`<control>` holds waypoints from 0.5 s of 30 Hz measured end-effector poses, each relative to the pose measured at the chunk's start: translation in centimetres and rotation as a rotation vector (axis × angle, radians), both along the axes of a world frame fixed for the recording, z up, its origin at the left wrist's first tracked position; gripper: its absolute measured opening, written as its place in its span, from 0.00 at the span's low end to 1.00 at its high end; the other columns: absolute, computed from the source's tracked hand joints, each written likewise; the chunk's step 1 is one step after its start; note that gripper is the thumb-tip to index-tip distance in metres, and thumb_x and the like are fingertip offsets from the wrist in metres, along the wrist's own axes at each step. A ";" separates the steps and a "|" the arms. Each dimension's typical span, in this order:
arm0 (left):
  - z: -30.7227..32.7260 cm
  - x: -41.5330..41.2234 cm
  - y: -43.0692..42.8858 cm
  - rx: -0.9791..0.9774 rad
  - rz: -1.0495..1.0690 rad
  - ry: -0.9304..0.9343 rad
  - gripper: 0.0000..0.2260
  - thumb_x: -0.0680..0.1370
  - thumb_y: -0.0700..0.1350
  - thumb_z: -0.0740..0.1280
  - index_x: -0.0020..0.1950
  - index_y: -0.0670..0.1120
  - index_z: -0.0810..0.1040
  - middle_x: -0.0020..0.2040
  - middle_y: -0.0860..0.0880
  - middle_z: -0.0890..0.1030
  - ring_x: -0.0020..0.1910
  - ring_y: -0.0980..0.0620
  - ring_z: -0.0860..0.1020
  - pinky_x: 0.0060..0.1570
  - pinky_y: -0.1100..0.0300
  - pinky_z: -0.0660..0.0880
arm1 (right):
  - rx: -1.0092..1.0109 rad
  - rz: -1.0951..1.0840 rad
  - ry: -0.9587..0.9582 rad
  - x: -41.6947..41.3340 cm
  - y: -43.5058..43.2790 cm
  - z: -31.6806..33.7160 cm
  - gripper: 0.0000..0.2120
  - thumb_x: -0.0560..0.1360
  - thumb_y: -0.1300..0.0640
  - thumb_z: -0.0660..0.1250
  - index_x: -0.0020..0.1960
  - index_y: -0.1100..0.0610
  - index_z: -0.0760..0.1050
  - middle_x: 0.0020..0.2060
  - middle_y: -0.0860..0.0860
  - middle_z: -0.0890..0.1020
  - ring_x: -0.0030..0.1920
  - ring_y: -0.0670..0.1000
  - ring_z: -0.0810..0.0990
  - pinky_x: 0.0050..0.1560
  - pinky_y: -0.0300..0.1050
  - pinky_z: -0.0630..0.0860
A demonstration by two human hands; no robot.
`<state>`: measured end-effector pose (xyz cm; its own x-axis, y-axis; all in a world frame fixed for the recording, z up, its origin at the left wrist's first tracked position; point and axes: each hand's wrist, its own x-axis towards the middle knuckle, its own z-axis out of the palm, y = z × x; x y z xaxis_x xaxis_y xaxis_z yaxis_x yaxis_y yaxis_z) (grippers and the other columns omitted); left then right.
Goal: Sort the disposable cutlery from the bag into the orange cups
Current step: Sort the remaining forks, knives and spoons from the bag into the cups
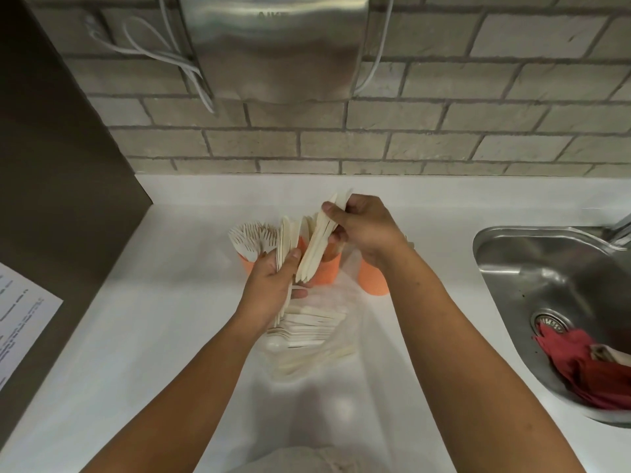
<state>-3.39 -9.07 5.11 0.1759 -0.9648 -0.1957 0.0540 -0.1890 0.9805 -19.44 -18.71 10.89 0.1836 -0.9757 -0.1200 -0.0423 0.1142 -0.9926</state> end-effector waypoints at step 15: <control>-1.4 0.9 0.3 0.028 0.053 0.039 0.13 0.87 0.50 0.61 0.61 0.44 0.80 0.53 0.47 0.87 0.40 0.49 0.83 0.42 0.53 0.81 | -0.468 -0.041 0.507 1.1 -2.6 -3.0 0.05 0.77 0.56 0.72 0.49 0.57 0.81 0.31 0.50 0.81 0.31 0.51 0.83 0.38 0.44 0.78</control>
